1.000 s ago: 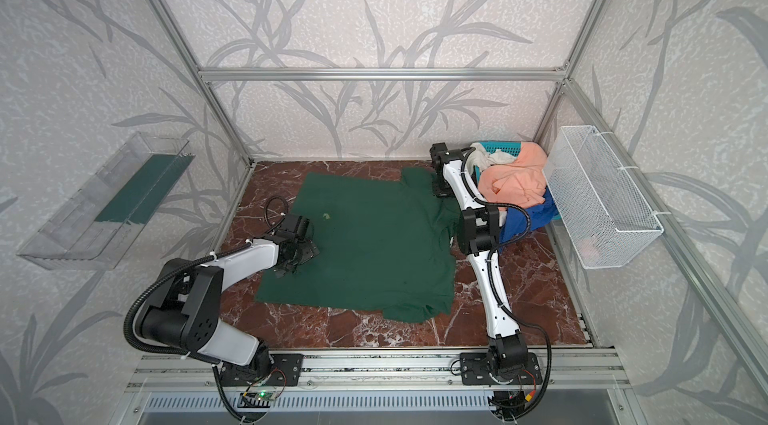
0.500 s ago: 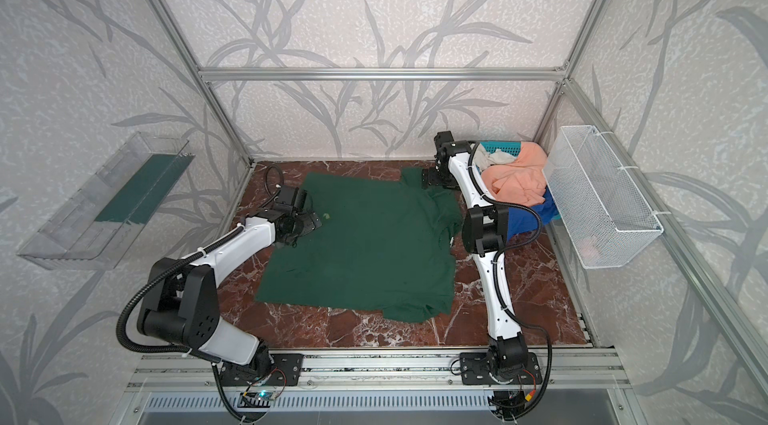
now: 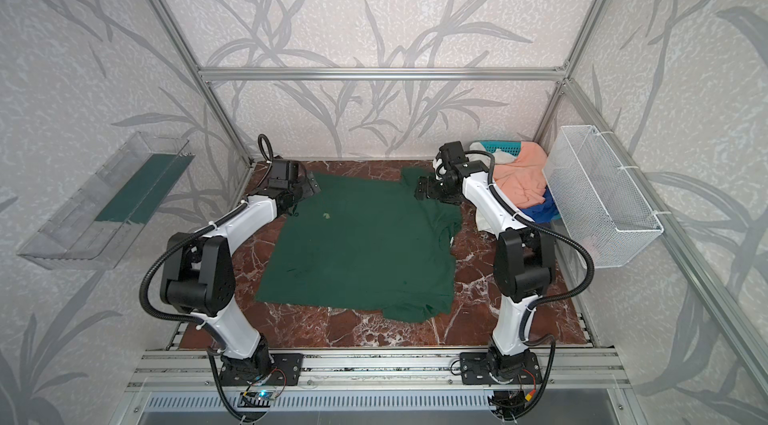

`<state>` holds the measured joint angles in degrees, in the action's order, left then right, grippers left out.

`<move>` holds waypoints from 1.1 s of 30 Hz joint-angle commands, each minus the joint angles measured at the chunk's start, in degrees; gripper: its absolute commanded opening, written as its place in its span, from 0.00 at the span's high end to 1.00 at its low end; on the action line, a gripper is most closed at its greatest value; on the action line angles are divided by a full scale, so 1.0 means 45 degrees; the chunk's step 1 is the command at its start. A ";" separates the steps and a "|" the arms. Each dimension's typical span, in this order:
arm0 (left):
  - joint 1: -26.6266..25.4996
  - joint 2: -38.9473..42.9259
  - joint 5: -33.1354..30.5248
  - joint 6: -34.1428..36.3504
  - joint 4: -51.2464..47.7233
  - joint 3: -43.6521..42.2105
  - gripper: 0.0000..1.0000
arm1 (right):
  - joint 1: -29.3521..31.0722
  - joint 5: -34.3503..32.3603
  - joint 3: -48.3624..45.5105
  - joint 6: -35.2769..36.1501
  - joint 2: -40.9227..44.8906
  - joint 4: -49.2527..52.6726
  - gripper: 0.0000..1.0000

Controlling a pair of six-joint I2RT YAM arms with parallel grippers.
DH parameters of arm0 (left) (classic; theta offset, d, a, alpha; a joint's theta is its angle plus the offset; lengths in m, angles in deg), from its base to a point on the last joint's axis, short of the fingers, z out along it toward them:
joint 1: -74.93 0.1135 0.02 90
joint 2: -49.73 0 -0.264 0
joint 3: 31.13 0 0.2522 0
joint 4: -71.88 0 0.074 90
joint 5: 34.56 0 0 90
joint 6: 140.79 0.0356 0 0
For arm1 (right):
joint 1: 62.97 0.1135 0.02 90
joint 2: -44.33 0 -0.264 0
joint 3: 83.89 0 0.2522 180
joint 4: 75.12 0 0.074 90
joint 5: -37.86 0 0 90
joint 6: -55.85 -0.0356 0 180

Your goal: Fold and stack the t-shirts

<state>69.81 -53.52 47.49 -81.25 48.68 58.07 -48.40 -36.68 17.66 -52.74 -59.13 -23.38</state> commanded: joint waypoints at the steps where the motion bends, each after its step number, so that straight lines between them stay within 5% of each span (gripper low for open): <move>1: 0.0668 -0.1312 0.1244 0.0494 0.0736 0.1095 0.02 | -0.0073 0.0355 -0.1698 -0.0315 0.1148 -0.2517 0.01; 7: 0.1447 -0.4079 0.3978 0.1106 -0.0030 0.3759 0.07 | -0.0073 0.1074 -0.4222 -0.1007 0.2531 -0.3599 0.01; 15: 0.2275 -0.6409 0.5131 0.1374 -0.1375 0.6302 0.09 | -0.0025 0.2017 -0.6127 -0.1961 0.3074 -0.5247 0.01; 33: 0.2481 -0.9504 0.6151 0.1198 -0.5267 1.1271 0.17 | -0.0053 0.2833 -0.4661 -0.1778 0.0337 -0.4700 0.01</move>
<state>81.00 -93.99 74.59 -76.35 30.35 105.43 -48.45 -25.68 -6.12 -61.52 -55.46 -45.59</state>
